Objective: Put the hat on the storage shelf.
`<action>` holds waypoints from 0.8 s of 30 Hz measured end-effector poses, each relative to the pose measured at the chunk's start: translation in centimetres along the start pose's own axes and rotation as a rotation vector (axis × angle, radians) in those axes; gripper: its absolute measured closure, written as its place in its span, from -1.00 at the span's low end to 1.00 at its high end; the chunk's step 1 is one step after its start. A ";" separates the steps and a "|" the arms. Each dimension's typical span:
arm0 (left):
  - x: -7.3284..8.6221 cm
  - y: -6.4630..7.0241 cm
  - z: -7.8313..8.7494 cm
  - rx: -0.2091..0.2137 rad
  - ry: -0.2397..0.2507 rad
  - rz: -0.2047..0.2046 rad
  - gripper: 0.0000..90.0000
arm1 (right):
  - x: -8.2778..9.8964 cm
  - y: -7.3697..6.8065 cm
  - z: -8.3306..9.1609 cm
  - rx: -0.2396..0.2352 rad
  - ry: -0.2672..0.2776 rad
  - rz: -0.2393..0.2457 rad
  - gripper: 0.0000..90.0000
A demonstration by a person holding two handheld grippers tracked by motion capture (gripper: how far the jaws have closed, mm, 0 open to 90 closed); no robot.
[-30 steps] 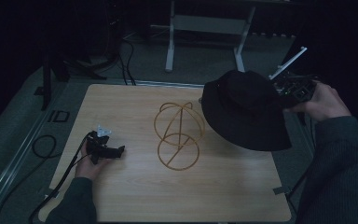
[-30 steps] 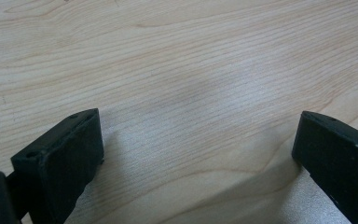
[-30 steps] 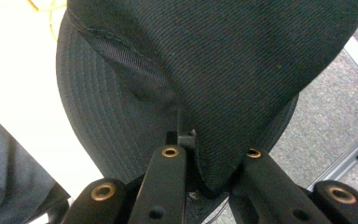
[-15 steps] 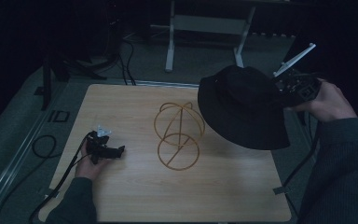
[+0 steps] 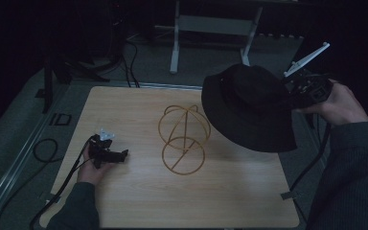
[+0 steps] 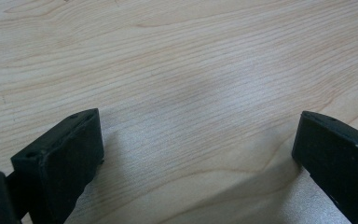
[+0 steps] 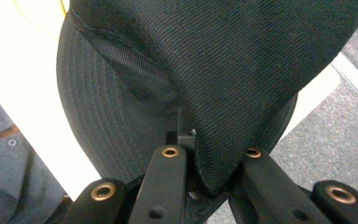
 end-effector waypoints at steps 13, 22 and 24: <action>0.0 0.0 0.0 0.000 0.000 0.000 -0.95 | -0.5 -0.6 0.6 -0.016 0.033 0.022 0.93; 0.0 0.0 0.0 0.000 -0.001 0.000 -0.95 | -1.1 -0.9 0.6 -0.029 0.040 0.041 0.93; 0.0 0.0 0.0 0.001 -0.002 -0.003 -0.95 | -1.3 -1.0 0.6 -0.033 0.047 0.048 0.93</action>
Point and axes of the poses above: each handheld gripper's, and its own axes: z roughly backward along the jaws, x roughly out of its underside, y roughly to its right, the point moved 3 cm from there along -z, roughly forward along the jaws, and after that the axes turned 5 degrees about -y, right-handed, at the moved point
